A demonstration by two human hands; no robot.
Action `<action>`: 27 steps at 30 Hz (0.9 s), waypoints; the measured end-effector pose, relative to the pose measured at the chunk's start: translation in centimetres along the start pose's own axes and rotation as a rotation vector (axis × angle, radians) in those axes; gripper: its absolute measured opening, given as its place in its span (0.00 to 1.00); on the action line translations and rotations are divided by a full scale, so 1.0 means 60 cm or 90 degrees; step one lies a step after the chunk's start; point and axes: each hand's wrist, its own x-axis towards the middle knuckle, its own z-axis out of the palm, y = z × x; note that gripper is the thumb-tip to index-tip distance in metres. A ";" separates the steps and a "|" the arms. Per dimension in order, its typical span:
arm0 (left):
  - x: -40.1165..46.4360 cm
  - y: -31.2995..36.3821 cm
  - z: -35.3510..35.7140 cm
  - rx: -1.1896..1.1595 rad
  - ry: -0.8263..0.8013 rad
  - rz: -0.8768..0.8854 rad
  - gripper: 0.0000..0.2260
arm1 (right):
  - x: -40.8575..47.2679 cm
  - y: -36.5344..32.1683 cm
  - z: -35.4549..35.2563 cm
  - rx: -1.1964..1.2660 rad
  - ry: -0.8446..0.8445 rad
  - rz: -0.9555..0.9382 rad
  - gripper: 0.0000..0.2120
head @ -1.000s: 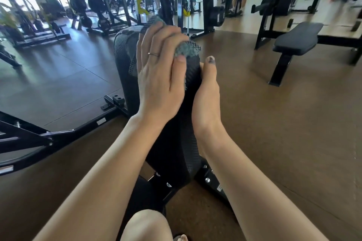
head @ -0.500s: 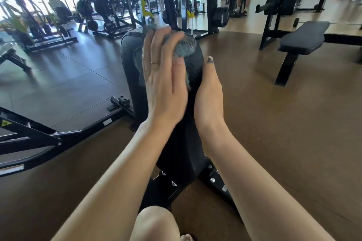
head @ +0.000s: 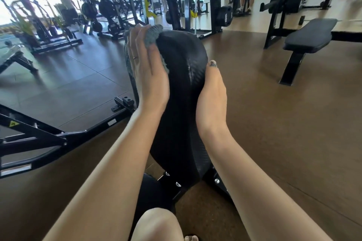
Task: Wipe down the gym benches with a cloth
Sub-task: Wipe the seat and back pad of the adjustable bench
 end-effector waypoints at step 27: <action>0.004 -0.062 -0.008 0.010 -0.017 0.100 0.21 | 0.001 0.052 0.029 -0.003 0.102 -0.173 0.16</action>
